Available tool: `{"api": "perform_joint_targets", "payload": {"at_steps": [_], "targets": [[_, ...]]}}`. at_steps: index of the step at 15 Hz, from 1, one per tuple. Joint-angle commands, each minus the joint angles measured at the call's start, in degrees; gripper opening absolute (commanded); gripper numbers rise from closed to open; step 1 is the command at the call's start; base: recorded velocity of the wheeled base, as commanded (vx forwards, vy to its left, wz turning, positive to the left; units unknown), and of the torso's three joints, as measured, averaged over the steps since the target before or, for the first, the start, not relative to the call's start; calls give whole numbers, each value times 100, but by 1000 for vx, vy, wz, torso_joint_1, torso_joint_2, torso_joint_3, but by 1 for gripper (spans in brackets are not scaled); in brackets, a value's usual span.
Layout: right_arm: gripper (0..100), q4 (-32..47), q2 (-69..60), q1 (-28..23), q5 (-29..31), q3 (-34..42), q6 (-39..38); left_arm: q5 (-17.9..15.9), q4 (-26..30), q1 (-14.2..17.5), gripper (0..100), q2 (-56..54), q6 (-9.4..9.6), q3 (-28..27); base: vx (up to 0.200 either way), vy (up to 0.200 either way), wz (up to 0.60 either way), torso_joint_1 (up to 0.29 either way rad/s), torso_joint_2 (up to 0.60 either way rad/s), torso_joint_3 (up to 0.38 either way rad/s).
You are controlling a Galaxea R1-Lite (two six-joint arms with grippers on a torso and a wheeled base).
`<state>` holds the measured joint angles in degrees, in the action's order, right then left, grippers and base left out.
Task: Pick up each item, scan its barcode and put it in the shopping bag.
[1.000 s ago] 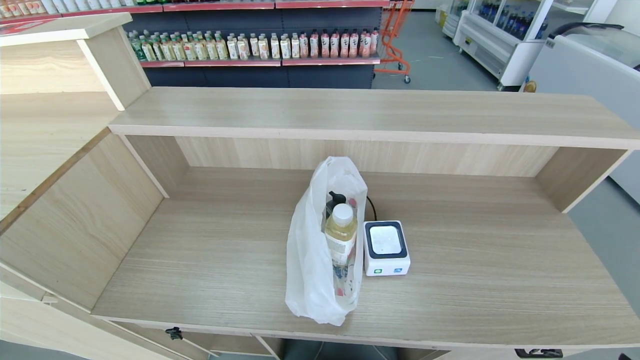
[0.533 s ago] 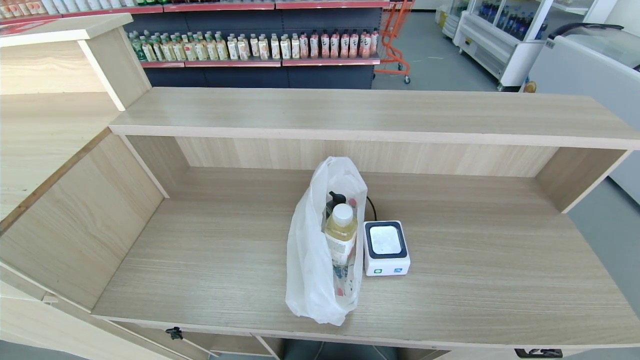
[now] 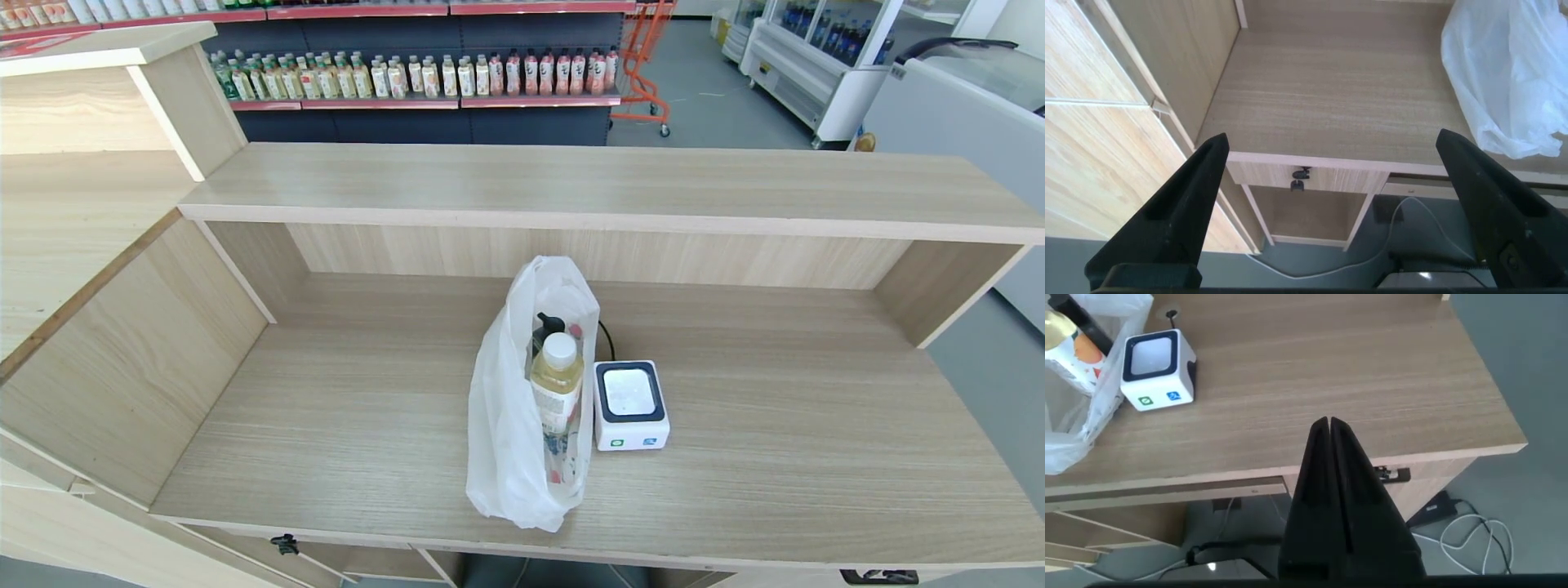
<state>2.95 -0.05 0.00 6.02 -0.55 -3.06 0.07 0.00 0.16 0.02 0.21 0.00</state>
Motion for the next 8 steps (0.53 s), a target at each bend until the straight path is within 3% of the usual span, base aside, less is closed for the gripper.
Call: {"api": "perform_joint_targets", "payload": {"at_steps": [1,8], "targets": [[0,21,5,0,4,2,-19,1,0,2,100,-2,6,0,0,0,0,0,0,0],[0,21,5,0,4,2,-37,1,0,2,100,-2,-12,0,0,0,0,0,0,0]]}}
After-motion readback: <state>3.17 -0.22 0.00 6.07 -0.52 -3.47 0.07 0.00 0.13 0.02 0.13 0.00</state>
